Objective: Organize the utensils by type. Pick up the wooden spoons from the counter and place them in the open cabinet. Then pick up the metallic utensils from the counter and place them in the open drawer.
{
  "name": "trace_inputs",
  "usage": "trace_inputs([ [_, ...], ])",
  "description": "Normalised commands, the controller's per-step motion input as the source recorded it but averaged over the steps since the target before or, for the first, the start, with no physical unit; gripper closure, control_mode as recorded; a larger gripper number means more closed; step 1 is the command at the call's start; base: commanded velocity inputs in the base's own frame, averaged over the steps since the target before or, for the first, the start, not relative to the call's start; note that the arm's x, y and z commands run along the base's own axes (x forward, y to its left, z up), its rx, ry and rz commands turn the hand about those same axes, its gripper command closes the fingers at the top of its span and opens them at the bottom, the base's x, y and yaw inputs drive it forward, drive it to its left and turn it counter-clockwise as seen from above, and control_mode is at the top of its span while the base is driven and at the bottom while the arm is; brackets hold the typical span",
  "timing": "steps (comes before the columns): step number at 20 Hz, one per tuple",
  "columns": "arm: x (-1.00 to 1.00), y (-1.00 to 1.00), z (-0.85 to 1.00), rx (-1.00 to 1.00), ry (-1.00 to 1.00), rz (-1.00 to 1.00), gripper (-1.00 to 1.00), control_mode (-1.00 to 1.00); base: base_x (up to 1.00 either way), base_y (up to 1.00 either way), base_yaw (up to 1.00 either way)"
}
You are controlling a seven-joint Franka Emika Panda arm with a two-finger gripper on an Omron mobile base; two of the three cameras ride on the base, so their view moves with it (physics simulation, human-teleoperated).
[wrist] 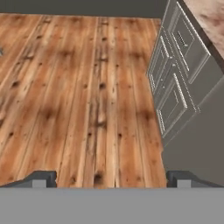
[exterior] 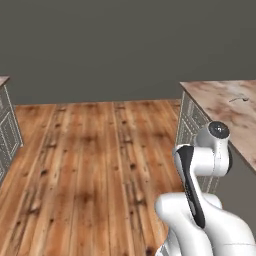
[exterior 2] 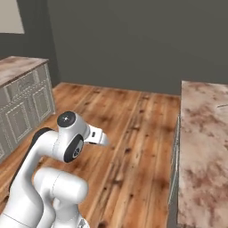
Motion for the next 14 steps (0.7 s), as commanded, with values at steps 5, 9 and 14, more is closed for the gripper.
trace_inputs([
  [5, 0.0, 0.0, 0.0, 0.0, 0.0, 0.0, -1.0, 1.0, 1.0, 0.06, -0.26],
  [9, 0.0, 0.0, 0.0, 0.0, 0.0, 0.0, -1.0, 1.0, 1.0, 0.06, -0.25],
  [14, 0.0, 0.0, 0.0, 0.0, 0.0, 0.0, -1.0, 1.0, 1.0, 0.18, -0.26],
])
